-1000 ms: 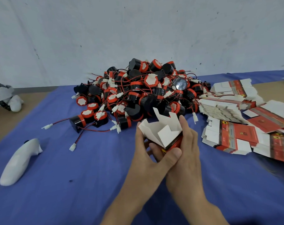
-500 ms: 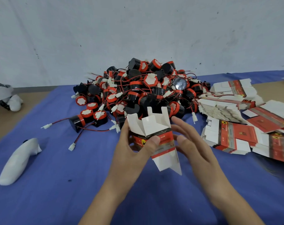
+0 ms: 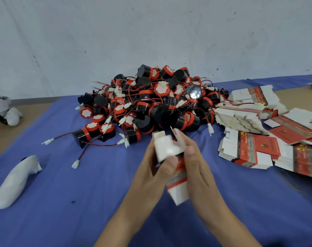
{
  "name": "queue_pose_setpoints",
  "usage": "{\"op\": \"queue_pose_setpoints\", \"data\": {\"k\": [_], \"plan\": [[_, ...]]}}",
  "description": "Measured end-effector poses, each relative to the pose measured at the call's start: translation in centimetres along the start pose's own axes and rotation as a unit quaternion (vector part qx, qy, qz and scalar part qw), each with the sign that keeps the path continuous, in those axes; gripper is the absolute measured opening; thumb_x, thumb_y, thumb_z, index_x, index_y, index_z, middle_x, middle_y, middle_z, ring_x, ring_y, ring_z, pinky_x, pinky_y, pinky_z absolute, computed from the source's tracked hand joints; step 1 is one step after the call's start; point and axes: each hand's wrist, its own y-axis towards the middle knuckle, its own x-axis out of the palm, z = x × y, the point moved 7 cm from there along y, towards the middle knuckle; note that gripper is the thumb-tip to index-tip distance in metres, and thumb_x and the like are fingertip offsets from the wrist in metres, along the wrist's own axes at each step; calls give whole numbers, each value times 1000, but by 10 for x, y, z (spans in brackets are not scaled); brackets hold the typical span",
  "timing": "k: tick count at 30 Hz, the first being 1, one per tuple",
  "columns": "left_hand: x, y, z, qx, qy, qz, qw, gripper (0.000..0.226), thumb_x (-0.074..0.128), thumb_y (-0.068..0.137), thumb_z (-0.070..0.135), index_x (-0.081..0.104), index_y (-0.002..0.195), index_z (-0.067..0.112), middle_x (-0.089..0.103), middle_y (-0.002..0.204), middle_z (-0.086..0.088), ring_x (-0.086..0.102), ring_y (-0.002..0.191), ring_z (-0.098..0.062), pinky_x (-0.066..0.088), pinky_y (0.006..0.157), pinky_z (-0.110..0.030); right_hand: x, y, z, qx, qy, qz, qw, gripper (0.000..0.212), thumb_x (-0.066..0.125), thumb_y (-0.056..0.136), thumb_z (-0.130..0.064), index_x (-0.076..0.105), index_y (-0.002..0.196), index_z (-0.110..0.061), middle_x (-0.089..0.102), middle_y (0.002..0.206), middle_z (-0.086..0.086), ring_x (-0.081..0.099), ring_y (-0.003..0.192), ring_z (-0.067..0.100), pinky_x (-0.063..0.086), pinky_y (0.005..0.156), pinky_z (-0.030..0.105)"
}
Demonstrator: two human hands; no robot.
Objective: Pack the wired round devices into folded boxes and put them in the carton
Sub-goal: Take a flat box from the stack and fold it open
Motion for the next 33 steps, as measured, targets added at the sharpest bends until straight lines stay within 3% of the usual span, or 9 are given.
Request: {"op": "queue_pose_setpoints", "data": {"k": [3, 5, 10, 14, 19, 23, 27, 30, 33], "plan": [[-1, -4, -1, -9, -11, 7, 1000, 43, 60, 87, 56, 59, 125, 35, 71, 115, 8, 68, 108, -9, 54, 81, -14, 5, -3, 0, -15, -81, -14, 997, 51, 32, 98, -71, 47, 141, -50, 49, 149, -18, 43, 142, 15, 41, 113, 45], [-5, -3, 0, -6, -8, 14, 1000, 52, 61, 85, 59, 57, 126, 28, 71, 112, 6, 69, 105, -10, 55, 78, -15, 5, -4, -2, -31, -96, -8, 995, 48, 32, 99, -70, 50, 138, -48, 52, 145, -15, 46, 140, 18, 43, 109, 47], [-6, -2, 2, 1, -1, 15, 1000, 67, 62, 75, 77, 55, 126, 35, 71, 110, 10, 69, 104, -9, 55, 78, -15, 5, -3, -7, -66, -116, 19, 991, 42, 32, 104, -59, 59, 129, -39, 58, 138, -11, 52, 134, 22, 47, 105, 47], [-6, -2, 5, 11, 2, 13, 1000, 75, 63, 77, 76, 55, 130, 24, 71, 111, 5, 70, 104, -12, 55, 79, -17, 5, -6, -11, -90, -135, 45, 986, 43, 31, 106, -55, 63, 122, -31, 62, 131, -11, 56, 128, 24, 50, 100, 46], [-5, -3, 10, 10, -4, 6, 1000, 71, 61, 77, 78, 55, 127, 28, 71, 113, 7, 69, 105, -10, 55, 80, -17, 5, -7, -20, -130, -184, 59, 973, 42, 29, 107, -54, 64, 110, -32, 59, 126, -20, 55, 127, 21, 48, 99, 39], [-4, -5, 10, -3, -40, -9, 999, 69, 58, 81, 76, 54, 134, 31, 67, 126, 1, 65, 117, -20, 56, 94, -36, 5, -8, -21, -127, -176, 48, 975, 43, 31, 105, -57, 66, 111, -33, 44, 145, -14, 43, 141, 14, 44, 102, 21], [-9, -5, 9, -12, -54, -4, 998, 56, 62, 83, 64, 55, 129, 34, 67, 126, 0, 64, 117, -23, 55, 98, -44, 5, -8, -21, -124, -149, 50, 980, 34, 37, 104, -51, 66, 109, -34, 45, 146, -12, 32, 148, 10, 39, 106, 16], [-12, -5, 7, -8, -64, 4, 998, 42, 62, 85, 49, 57, 123, 33, 68, 117, -4, 66, 110, -28, 58, 91, -40, 8, -9, -19, -117, -123, 28, 985, 26, 41, 101, -40, 58, 118, -32, 48, 142, -15, 48, 137, 18, 48, 99, 25], [-14, -5, 7, 5, -63, 12, 998, 37, 62, 82, 41, 57, 118, 32, 67, 107, -6, 67, 98, -23, 59, 82, -34, 10, -9, -17, -109, -130, -1, 986, 36, 41, 99, -38, 47, 134, -33, 49, 143, -5, 52, 131, 25, 50, 100, 37]]}}
